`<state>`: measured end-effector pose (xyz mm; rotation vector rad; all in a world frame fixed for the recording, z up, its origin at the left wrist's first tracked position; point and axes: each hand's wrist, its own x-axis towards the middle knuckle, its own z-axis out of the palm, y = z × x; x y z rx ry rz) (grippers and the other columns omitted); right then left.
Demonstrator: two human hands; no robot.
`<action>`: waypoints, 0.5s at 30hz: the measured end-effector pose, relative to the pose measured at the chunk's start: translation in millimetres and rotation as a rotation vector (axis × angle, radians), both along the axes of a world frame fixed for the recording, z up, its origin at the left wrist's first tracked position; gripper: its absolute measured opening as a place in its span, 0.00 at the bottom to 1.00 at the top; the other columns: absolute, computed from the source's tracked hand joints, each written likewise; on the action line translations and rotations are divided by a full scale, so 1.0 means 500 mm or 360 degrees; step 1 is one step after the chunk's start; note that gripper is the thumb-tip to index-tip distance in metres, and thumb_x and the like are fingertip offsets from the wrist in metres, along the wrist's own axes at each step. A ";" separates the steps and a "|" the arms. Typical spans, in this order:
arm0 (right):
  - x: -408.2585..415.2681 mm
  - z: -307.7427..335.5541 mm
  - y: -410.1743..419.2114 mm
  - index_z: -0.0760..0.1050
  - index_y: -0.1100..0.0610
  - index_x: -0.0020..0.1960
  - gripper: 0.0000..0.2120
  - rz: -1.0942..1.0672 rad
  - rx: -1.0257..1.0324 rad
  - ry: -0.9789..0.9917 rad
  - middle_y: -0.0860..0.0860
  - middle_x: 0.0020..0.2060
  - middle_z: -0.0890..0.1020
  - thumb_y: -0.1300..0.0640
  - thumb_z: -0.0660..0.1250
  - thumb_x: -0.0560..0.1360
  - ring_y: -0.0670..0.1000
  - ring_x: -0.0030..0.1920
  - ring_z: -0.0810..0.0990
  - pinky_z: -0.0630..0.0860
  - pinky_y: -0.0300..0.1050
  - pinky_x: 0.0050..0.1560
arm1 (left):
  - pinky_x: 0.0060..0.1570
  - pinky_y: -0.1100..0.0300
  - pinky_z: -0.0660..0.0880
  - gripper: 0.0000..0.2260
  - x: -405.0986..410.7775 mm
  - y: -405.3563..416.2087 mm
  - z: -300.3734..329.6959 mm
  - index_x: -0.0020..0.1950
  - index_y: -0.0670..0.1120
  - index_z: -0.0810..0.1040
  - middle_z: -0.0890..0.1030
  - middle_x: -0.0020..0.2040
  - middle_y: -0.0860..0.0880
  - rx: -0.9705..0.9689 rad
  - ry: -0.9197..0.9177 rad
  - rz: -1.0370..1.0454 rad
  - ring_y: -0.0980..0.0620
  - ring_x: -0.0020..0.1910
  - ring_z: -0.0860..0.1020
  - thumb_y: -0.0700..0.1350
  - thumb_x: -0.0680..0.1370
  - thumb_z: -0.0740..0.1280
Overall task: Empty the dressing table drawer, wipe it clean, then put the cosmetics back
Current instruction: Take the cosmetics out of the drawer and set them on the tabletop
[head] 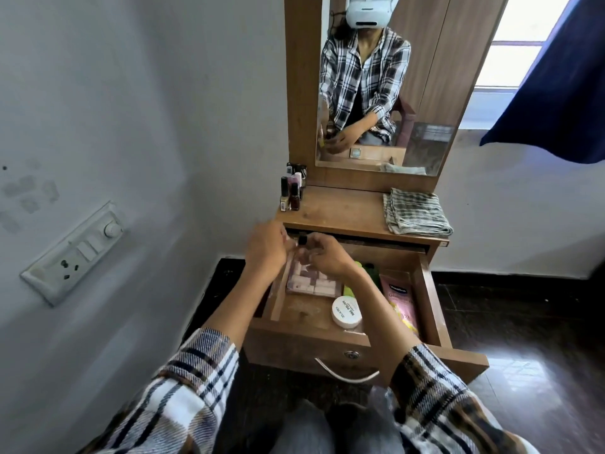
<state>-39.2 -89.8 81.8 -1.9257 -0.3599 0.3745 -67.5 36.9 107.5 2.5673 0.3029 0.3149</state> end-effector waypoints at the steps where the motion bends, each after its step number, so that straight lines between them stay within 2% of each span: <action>1: 0.015 0.003 0.003 0.71 0.60 0.54 0.09 -0.0015 0.0033 0.0010 0.50 0.38 0.77 0.69 0.59 0.77 0.49 0.40 0.76 0.76 0.40 0.37 | 0.36 0.64 0.67 0.03 0.014 0.005 0.007 0.42 0.44 0.78 0.77 0.38 0.51 -0.0138 -0.0105 0.0019 0.54 0.38 0.75 0.42 0.74 0.71; 3: 0.047 0.009 0.011 0.72 0.57 0.53 0.06 -0.0090 0.0088 -0.0064 0.46 0.38 0.76 0.65 0.61 0.78 0.47 0.40 0.76 0.74 0.34 0.36 | 0.32 0.70 0.64 0.05 0.038 0.012 0.014 0.39 0.47 0.77 0.76 0.37 0.53 -0.0386 -0.0305 0.0062 0.57 0.37 0.74 0.42 0.71 0.73; 4: 0.066 0.008 0.016 0.72 0.56 0.52 0.05 -0.0145 0.0086 -0.0134 0.45 0.39 0.76 0.63 0.62 0.78 0.45 0.41 0.76 0.73 0.34 0.36 | 0.31 0.72 0.66 0.06 0.052 0.014 0.012 0.39 0.47 0.77 0.76 0.37 0.54 -0.0501 -0.0389 0.0077 0.58 0.36 0.74 0.41 0.70 0.74; 7: 0.121 -0.002 0.035 0.75 0.59 0.55 0.07 -0.0283 0.0128 -0.0242 0.46 0.42 0.76 0.61 0.63 0.78 0.40 0.41 0.74 0.70 0.34 0.40 | 0.30 0.77 0.69 0.08 0.100 0.020 -0.005 0.43 0.46 0.79 0.79 0.38 0.53 -0.0843 -0.0531 0.0163 0.64 0.33 0.75 0.39 0.68 0.76; 9: 0.152 -0.008 0.049 0.75 0.63 0.58 0.10 -0.0374 0.0204 -0.0297 0.50 0.44 0.78 0.62 0.63 0.78 0.41 0.41 0.75 0.72 0.30 0.39 | 0.32 0.76 0.71 0.08 0.135 0.023 -0.017 0.45 0.44 0.80 0.80 0.39 0.52 -0.0906 -0.0583 0.0230 0.65 0.33 0.75 0.39 0.68 0.75; 11: 0.178 -0.014 0.063 0.75 0.64 0.56 0.09 -0.0476 0.0267 -0.0383 0.49 0.41 0.78 0.63 0.64 0.77 0.39 0.38 0.75 0.72 0.25 0.36 | 0.33 0.77 0.71 0.08 0.167 0.025 -0.028 0.45 0.44 0.80 0.80 0.40 0.52 -0.0947 -0.0652 0.0266 0.65 0.34 0.75 0.39 0.68 0.74; 15: 0.219 -0.038 0.087 0.76 0.63 0.55 0.08 -0.0571 0.0270 -0.0487 0.50 0.43 0.78 0.63 0.65 0.77 0.39 0.38 0.75 0.73 0.28 0.38 | 0.30 0.79 0.69 0.10 0.207 0.027 -0.052 0.47 0.43 0.79 0.79 0.43 0.51 -0.0939 -0.0753 0.0261 0.64 0.36 0.75 0.38 0.68 0.75</action>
